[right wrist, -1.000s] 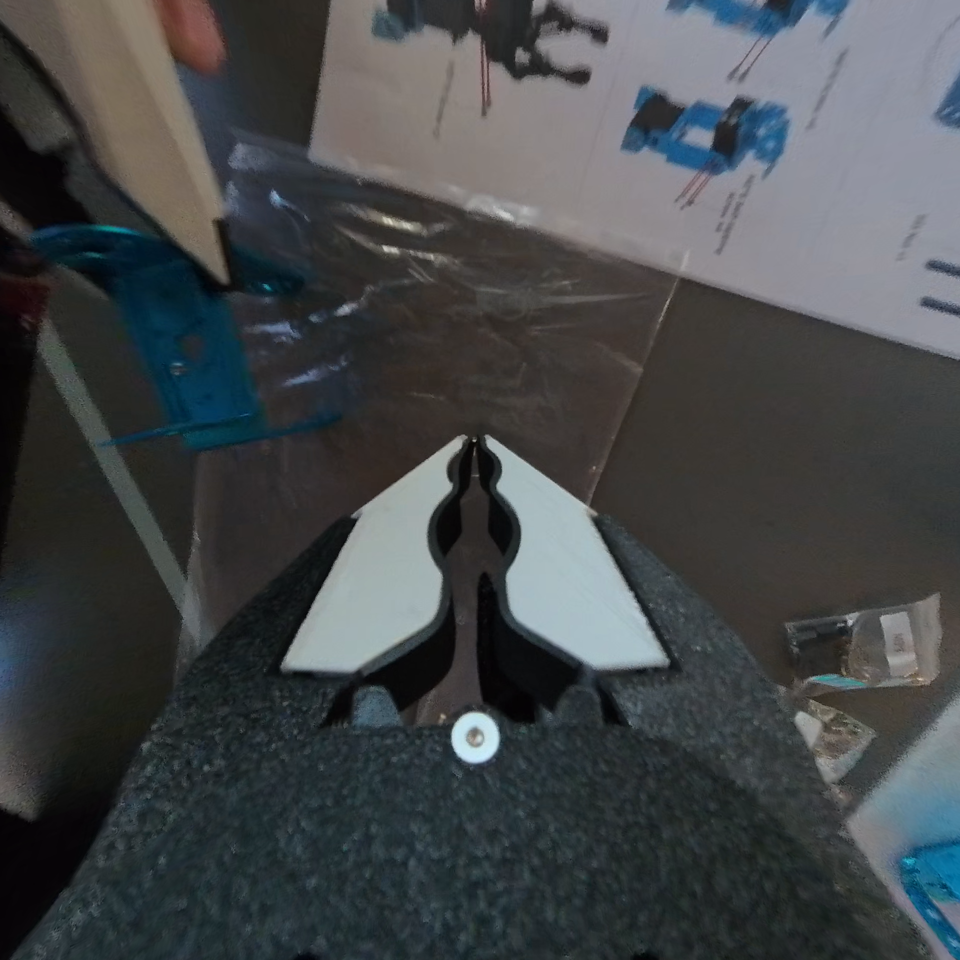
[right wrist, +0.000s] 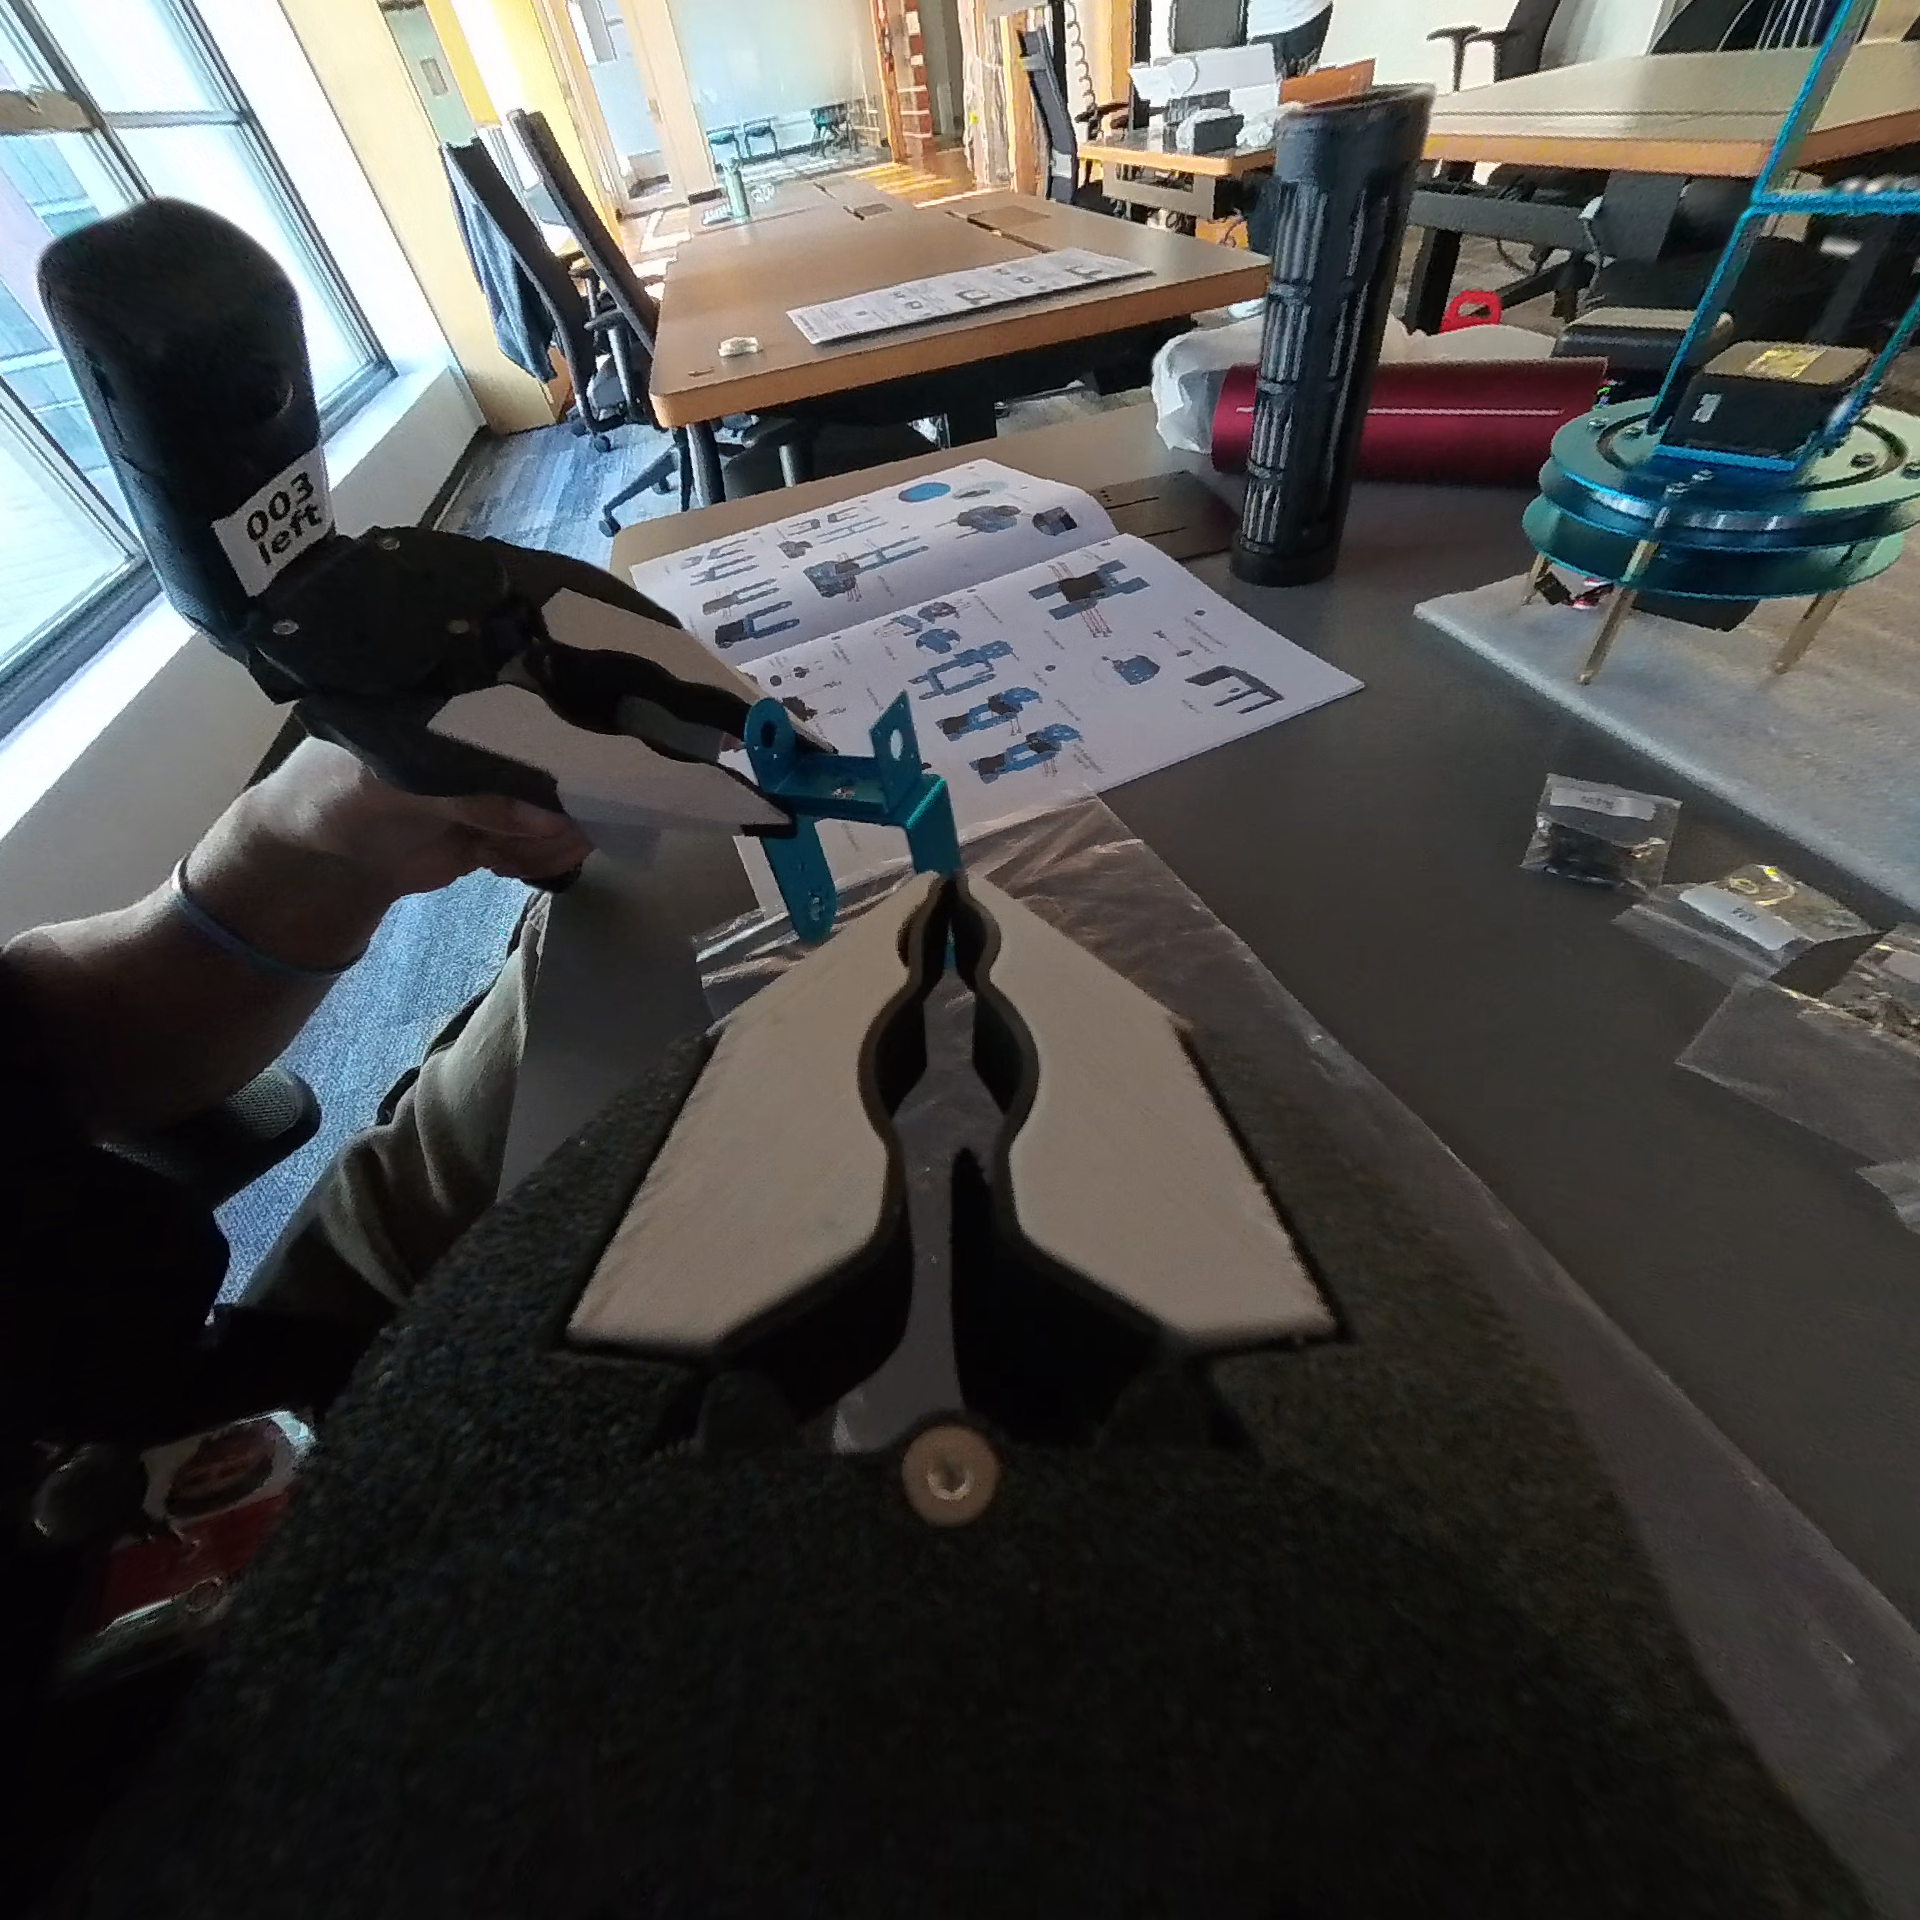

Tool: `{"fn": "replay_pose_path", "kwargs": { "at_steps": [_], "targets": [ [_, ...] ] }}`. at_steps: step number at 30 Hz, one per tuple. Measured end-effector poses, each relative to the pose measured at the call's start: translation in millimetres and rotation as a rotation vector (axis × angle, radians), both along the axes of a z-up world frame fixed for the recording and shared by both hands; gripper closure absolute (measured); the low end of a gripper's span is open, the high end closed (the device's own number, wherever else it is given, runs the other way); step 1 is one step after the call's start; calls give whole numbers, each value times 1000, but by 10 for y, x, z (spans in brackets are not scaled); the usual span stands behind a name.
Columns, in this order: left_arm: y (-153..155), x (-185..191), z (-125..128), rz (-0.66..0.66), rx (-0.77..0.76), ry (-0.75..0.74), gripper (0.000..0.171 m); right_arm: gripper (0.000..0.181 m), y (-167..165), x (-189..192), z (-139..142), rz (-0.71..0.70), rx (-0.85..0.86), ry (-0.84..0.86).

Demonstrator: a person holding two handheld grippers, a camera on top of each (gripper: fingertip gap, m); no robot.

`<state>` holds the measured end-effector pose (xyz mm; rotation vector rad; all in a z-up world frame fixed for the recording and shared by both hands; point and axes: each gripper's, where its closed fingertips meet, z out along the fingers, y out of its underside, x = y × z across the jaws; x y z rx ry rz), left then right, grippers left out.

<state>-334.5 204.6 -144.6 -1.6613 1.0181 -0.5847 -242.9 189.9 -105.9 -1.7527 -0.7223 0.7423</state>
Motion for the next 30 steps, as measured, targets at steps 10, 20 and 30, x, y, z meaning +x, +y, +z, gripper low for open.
{"fn": "replay_pose_path", "kwargs": {
  "at_steps": [10,20,30],
  "targets": [
    [-34,76,15,-33,14,-2,147,181,-22,-11,7,-3,50,-8],
    [15,24,37,-14,-1,-18,148,181,-33,-23,5,6,41,2],
    [3,24,55,-17,1,-21,147,181,-53,-62,-12,19,36,-1]
  ]
}}
